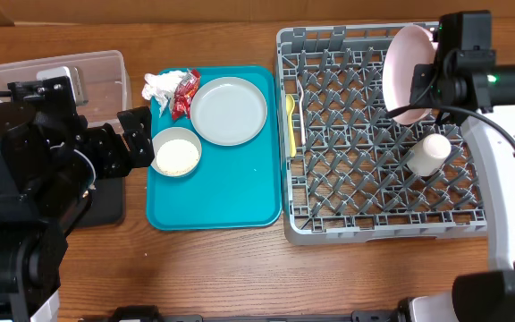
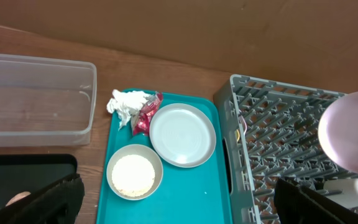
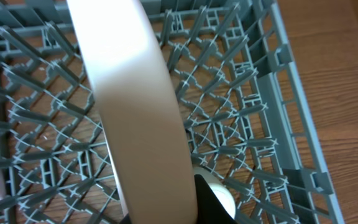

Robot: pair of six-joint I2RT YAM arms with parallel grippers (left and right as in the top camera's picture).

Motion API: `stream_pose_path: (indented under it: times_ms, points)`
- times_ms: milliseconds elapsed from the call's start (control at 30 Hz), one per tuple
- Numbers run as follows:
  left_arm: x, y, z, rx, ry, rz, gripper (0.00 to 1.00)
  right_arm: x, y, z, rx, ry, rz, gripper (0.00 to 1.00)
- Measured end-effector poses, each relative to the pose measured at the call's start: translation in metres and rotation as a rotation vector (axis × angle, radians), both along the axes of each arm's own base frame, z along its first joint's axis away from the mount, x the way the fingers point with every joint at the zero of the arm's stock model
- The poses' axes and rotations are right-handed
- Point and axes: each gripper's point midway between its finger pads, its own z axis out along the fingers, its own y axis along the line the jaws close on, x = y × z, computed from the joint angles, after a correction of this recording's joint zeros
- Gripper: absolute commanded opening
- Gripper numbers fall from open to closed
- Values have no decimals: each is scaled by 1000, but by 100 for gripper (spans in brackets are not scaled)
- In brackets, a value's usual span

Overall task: Sort waste into correct bins and load items into the dishwasher rack
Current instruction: 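Lower the white plate upright into the rack slots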

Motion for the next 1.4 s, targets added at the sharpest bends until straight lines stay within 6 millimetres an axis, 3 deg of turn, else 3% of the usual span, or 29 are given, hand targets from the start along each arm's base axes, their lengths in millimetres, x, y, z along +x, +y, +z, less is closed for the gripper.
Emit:
stream_pose_path:
  times_ms: [100,433,833,1167,1400]
  points:
    - [0,0,0,0,0,0,100,6,-2,-14,-15,34,0,12]
    - [0,0,0,0,0,0,100,25,-5,-21,-89,31,78,12]
    - [0,0,0,0,0,0,100,24,-20,-25,-49,42,74,12]
    - [0,0,0,0,0,0,100,28,-16,-67,-16,151,75,11]
    - [0,0,0,0,0,0,100,27,-16,-67,-12,151,67,11]
